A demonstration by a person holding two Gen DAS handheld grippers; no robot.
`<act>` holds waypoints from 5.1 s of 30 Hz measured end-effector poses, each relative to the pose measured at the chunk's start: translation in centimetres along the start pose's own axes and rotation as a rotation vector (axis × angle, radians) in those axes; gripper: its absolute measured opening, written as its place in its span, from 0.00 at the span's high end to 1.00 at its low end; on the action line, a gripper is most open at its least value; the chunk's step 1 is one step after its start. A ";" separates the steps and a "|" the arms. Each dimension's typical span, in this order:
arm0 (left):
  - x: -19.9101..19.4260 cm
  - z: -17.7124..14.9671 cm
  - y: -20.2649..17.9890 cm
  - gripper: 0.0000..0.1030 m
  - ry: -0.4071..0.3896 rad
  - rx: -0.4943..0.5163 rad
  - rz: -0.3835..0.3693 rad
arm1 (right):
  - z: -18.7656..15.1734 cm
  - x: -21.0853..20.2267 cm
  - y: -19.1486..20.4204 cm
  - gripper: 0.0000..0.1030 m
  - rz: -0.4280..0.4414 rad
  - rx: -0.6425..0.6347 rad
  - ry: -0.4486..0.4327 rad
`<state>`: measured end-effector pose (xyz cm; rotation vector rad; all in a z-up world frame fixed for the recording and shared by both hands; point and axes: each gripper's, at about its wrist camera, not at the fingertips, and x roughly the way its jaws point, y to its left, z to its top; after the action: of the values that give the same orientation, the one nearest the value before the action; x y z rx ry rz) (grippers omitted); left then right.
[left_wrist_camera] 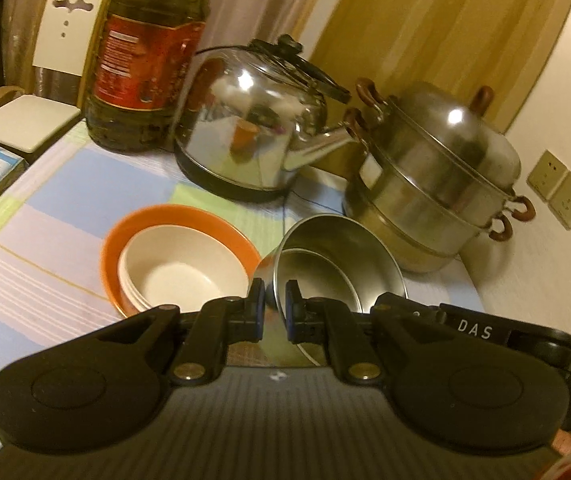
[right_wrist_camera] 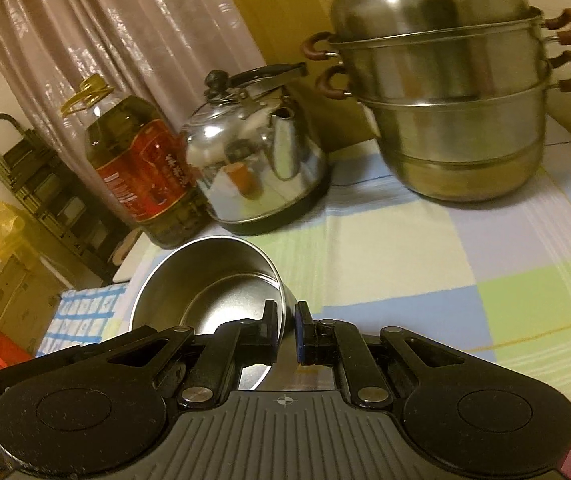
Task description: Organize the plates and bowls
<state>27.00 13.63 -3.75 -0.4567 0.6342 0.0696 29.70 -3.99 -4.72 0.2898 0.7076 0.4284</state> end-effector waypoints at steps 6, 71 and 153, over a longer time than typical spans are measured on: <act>-0.4 0.9 1.3 0.92 -0.027 -0.028 0.014 | 0.5 1.4 1.3 0.93 0.018 -0.020 0.002; 3.5 2.2 8.6 0.92 0.017 -0.223 0.136 | -1.2 10.9 4.1 0.93 0.062 -0.100 0.129; 7.5 1.1 11.7 0.77 0.133 -0.249 0.161 | -2.6 14.0 1.7 0.44 0.043 0.028 0.251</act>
<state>31.33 24.05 -12.00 -0.6536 0.7968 0.2749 37.01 4.40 -13.78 0.2804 0.9546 0.5016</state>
